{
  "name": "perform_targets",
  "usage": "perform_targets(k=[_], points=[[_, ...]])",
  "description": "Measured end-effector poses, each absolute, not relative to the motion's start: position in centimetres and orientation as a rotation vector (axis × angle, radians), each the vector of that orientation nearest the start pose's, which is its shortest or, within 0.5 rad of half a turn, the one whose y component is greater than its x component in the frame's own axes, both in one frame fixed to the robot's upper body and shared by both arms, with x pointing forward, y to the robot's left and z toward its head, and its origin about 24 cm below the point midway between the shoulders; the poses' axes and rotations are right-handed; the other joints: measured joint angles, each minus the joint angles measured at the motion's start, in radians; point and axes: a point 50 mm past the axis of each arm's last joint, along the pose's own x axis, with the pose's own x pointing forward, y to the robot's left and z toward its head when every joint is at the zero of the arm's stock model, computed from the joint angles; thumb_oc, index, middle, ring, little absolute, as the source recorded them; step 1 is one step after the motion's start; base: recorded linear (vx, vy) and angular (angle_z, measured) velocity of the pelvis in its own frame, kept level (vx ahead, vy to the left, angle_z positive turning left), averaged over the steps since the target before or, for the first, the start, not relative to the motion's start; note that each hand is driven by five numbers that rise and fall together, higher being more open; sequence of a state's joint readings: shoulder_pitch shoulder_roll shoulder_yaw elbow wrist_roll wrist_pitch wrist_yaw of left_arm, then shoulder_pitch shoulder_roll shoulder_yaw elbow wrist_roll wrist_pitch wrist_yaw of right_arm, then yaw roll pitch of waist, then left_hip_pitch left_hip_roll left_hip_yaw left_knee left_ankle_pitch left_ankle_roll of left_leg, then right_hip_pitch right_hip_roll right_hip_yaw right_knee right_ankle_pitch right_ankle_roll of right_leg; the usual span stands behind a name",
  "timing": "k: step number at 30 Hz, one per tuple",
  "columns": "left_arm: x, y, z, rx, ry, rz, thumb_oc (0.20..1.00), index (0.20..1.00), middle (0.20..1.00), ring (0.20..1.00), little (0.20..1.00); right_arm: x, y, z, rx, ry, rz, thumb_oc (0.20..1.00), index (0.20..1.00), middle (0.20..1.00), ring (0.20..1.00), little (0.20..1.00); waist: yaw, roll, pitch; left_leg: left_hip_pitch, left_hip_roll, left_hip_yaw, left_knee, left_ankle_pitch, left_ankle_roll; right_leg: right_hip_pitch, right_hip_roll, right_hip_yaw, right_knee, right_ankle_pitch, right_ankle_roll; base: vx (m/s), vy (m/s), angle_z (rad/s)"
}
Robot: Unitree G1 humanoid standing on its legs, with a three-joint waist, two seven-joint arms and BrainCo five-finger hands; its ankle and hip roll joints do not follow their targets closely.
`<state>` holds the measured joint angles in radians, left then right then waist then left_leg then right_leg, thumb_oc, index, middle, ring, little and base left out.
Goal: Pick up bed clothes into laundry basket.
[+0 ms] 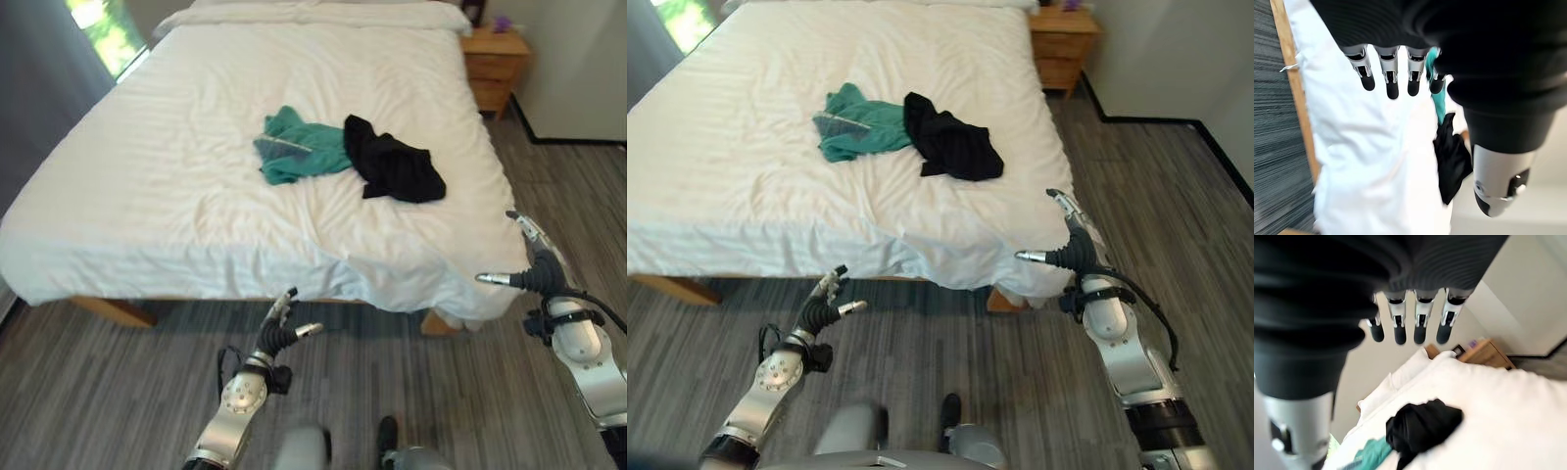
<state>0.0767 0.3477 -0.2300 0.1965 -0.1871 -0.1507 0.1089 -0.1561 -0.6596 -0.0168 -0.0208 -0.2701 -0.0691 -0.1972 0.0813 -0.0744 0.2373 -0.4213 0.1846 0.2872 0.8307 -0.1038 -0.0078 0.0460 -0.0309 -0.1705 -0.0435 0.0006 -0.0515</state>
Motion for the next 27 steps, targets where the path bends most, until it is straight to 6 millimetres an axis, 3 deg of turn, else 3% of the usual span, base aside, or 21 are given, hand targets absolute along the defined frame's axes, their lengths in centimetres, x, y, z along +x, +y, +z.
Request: perform_targets(k=[1, 2, 3, 4, 5, 6, 7, 8, 9, 11, 12, 13, 15, 17, 19, 20, 22, 23, 24, 25, 27], points=[[22.0, 18.9, -1.2, 0.176, 0.19, -0.058, 1.0, 1.0, 1.0, 1.0, 1.0, 28.1, -25.4, 16.0, -0.917, -0.406, -0.226, 1.0, 1.0, 1.0, 1.0, 1.0, 0.01, 0.005, -0.001, -0.01, -0.009, -0.01, -0.164, 0.006, 0.002, 0.039, 0.009, 0.002, -0.025, -0.009, 0.009, 0.53, 0.216, -0.04], [21.5, 19.1, -1.6, 0.176, 0.207, -0.048, 1.0, 1.0, 1.0, 1.0, 1.0, 28.3, -25.4, 17.0, -0.965, -0.447, -0.252, 1.0, 1.0, 1.0, 1.0, 1.0, 0.013, 0.01, -0.005, 0.003, -0.026, -0.043, -0.374, 0.009, -0.003, 0.081, 0.022, 0.006, -0.059, -0.03, 0.05, 0.35, 0.16, -0.14], [20.9, 19.4, -2.1, 0.171, 0.233, -0.032, 1.0, 1.0, 1.0, 1.0, 1.0, 28.6, -25.2, 18.3, -1.036, -0.495, -0.258, 1.0, 1.0, 1.0, 1.0, 1.0, 0.02, 0.03, -0.006, 0.081, -0.058, -0.11, -0.674, 0.031, -0.014, 0.104, 0.034, 0.016, -0.058, -0.037, 0.052, 0.34, 0.156, -0.2], [20.2, 19.4, -2.8, 0.172, 0.269, -0.03, 1.0, 1.0, 1.0, 1.0, 1.0, 28.9, -25.2, 19.4, -1.082, -0.535, -0.274, 1.0, 1.0, 1.0, 1.0, 1.0, 0.024, 0.043, -0.005, 0.146, -0.082, -0.183, -0.884, 0.063, -0.01, 0.139, 0.04, 0.026, -0.057, -0.05, 0.067, 0.32, 0.147, -0.37], [19.9, 19.3, -3.1, 0.168, 0.281, -0.036, 1.0, 1.0, 1.0, 1.0, 1.0, 29.2, -25.1, 20.2, -1.106, -0.561, -0.292, 1.0, 1.0, 1.0, 1.0, 1.0, 0.035, 0.05, -0.008, 0.169, -0.097, -0.226, -0.934, 0.081, -0.007, 0.171, 0.036, 0.027, -0.058, -0.064, 0.089, 0.31, 0.149, -0.52], [19.7, 19.1, -3.5, 0.163, 0.298, -0.04, 1.0, 1.0, 1.0, 1.0, 1.0, 29.6, -24.6, 21.3, -1.132, -0.598, -0.285, 1.0, 1.0, 1.0, 1.0, 1.0, 0.051, 0.055, -0.015, 0.206, -0.115, -0.22, -0.928, 0.093, 0.004, 0.208, 0.033, 0.028, -0.057, -0.087, 0.097, 0.35, 0.193, -0.45], [19.6, 19.0, -4.1, 0.152, 0.325, -0.037, 1.0, 1.0, 1.0, 1.0, 1.0, 29.9, -24.8, 21.6, -1.145, -0.604, -0.299, 1.0, 1.0, 1.0, 1.0, 1.0, 0.053, 0.057, -0.031, 0.243, -0.135, -0.213, -0.929, 0.155, 0.036, 0.257, 0.031, 0.024, -0.057, -0.127, 0.115, 0.34, 0.194, -0.23], [19.7, 19.1, -4.3, 0.144, 0.336, -0.029, 1.0, 1.0, 1.0, 1.0, 1.0, 30.0, -24.9, 21.1, -1.138, -0.586, -0.305, 1.0, 1.0, 1.0, 1.0, 1.0, 0.052, 0.028, -0.035, 0.256, -0.15, -0.206, -0.928, 0.186, 0.04, 0.276, 0.016, 0.017, -0.057, -0.136, 0.123, 0.32, 0.186, 0.14], [19.6, 19.4, -4.9, 0.139, 0.367, -0.018, 1.0, 1.0, 1.0, 1.0, 1.0, 31.4, -25.5, 19.7, -1.159, -0.496, -0.303, 1.0, 1.0, 1.0, 1.0, 1.0, 0.053, -0.017, -0.054, 0.271, -0.175, -0.209, -0.922, 0.207, 0.046, 0.269, -0.005, -0.001, -0.001, -0.143, 0.133, 0.22, 0.13, 0.08], [19.5, 19.4, -5.1, 0.165, 0.393, -0.047, 1.0, 1.0, 1.0, 1.0, 1.0, 32.9, -27.0, 18.2, -1.183, -0.361, -0.333, 1.0, 1.0, 1.0, 1.0, 1.0, 0.073, -0.021, -0.066, 0.303, -0.156, -0.239, -0.921, 0.303, 0.072, 0.239, -0.009, -0.009, 0.107, -0.167, 0.155, 0.18, 0.126, -0.08], [18.9, 20.3, -5.5, 0.195, 0.422, -0.041, 1.0, 1.0, 1.0, 1.0, 1.0, 34.5, -27.7, 16.4, -1.191, -0.241, -0.356, 1.0, 1.0, 1.0, 1.0, 1.0, 0.084, -0.062, -0.093, 0.309, -0.186, -0.241, -0.919, 0.279, 0.072, 0.223, -0.044, -0.008, 0.114, -0.188, 0.167, 0.14, 0.115, -0.05], [19.1, 20.7, -5.6, 0.191, 0.432, -0.031, 1.0, 1.0, 1.0, 1.0, 1.0, 35.2, -28.4, 16.0, -1.209, -0.18, -0.371, 1.0, 1.0, 1.0, 1.0, 1.0, 0.088, -0.072, -0.098, 0.317, -0.195, -0.24, -0.922, 0.272, 0.078, 0.208, -0.056, -0.01, 0.113, -0.19, 0.168, 0.11, 0.098, 0.11], [19.6, 20.7, -5.5, 0.181, 0.428, -0.028, 1.0, 1.0, 1.0, 1.0, 1.0, 36.2, -29.4, 15.9, -1.174, -0.092, -0.427, 1.0, 1.0, 1.0, 1.0, 1.0, 0.106, -0.058, -0.093, 0.325, -0.208, -0.251, -0.922, 0.257, 0.089, 0.174, -0.072, -0.015, 0.083, -0.187, 0.173, 0.06, 0.076, 0.19], [19.6, 20.5, -5.7, 0.195, 0.438, -0.052, 1.0, 1.0, 1.0, 1.0, 1.0, 37.0, -29.3, 13.7, -1.118, 0.039, -0.417, 1.0, 1.0, 1.0, 1.0, 1.0, 0.123, -0.043, -0.092, 0.351, -0.227, -0.265, -0.922, 0.239, 0.08, 0.116, -0.11, -0.015, 0.032, -0.171, 0.198, 0.04, 0.084, 0.33], [19.3, 20.6, -5.9, 0.191, 0.457, -0.063, 1.0, 1.0, 1.0, 1.0, 1.0, 37.2, -28.1, 10.8, -1.052, 0.141, -0.37, 1.0, 1.0, 1.0, 1.0, 1.0, 0.139, -0.052, -0.099, 0.359, -0.235, -0.266, -0.923, 0.209, 0.068, 0.071, -0.139, -0.015, 0.024, -0.137, 0.217, 0.02, 0.044, 0.2], [19.2, 20.5, -6.0, 0.191, 0.458, -0.075, 1.0, 1.0, 1.0, 1.0, 1.0, 36.8, -27.4, 8.0, -1.032, 0.24, -0.317, 1.0, 1.0, 1.0, 1.0, 1.0, 0.159, -0.064, -0.104, 0.354, -0.241, -0.273, -0.923, 0.198, 0.063, 0.038, -0.151, -0.016, 0.021, -0.105, 0.214, 0.01, 0.032, 0.18], [19.1, 20.2, -6.0, 0.185, 0.46, -0.092, 1.0, 1.0, 1.0, 1.0, 1.0, 35.9, -26.1, 4.7, -0.985, 0.357, -0.237, 1.0, 1.0, 1.0, 1.0, 1.0, 0.179, -0.073, -0.1, 0.347, -0.25, -0.284, -0.923, 0.188, 0.057, 0.009, -0.163, -0.015, 0.005, -0.061, 0.207, 0.02, 0.036, 0.37], [18.8, 20.2, -6.1, 0.183, 0.466, -0.105, 1.0, 1.0, 1.0, 1.0, 1.0, 34.9, -24.5, 1.9, -0.953, 0.425, -0.168, 1.0, 1.0, 1.0, 1.0, 1.0, 0.198, -0.08, -0.104, 0.338, -0.261, -0.299, -0.923, 0.183, 0.049, 0.0, -0.171, -0.024, -0.009, -0.015, 0.213, 0.01, 0.026, 0.32], [18.9, 20.1, -6.0, 0.179, 0.464, -0.11, 1.0, 1.0, 1.0, 1.0, 1.0, 34.0, -23.8, 0.3, -0.94, 0.471, -0.135, 1.0, 1.0, 1.0, 1.0, 1.0, 0.211, -0.084, -0.104, 0.334, -0.262, -0.301, -0.922, 0.179, 0.043, 0.006, -0.168, -0.039, -0.028, -0.018, 0.217, 0.01, 0.016, 0.24], [18.9, 20.0, -5.9, 0.176, 0.458, -0.114, 1.0, 1.0, 1.0, 1.0, 1.0, 33.3, -23.2, -1.0, -0.925, 0.509, -0.106, 1.0, 1.0, 1.0, 1.0, 1.0, 0.226, -0.083, -0.103, 0.329, -0.259, -0.306, -0.921, 0.183, 0.044, 0.015, -0.157, -0.043, -0.051, -0.011, 0.212, 0.0, 0.013, 0.19], [18.7, 20.0, -6.0, 0.173, 0.464, -0.114, 1.0, 1.0, 1.0, 1.0, 1.0, 32.8, -23.0, -1.7, -0.922, 0.518, -0.107, 1.0, 1.0, 1.0, 1.0, 1.0, 0.231, -0.069, -0.097, 0.317, -0.249, -0.314, -0.915, 0.184, 0.044, 0.016, -0.141, -0.054, -0.057, -0.009, 0.21, 0.02, 0.009, 0.2]])
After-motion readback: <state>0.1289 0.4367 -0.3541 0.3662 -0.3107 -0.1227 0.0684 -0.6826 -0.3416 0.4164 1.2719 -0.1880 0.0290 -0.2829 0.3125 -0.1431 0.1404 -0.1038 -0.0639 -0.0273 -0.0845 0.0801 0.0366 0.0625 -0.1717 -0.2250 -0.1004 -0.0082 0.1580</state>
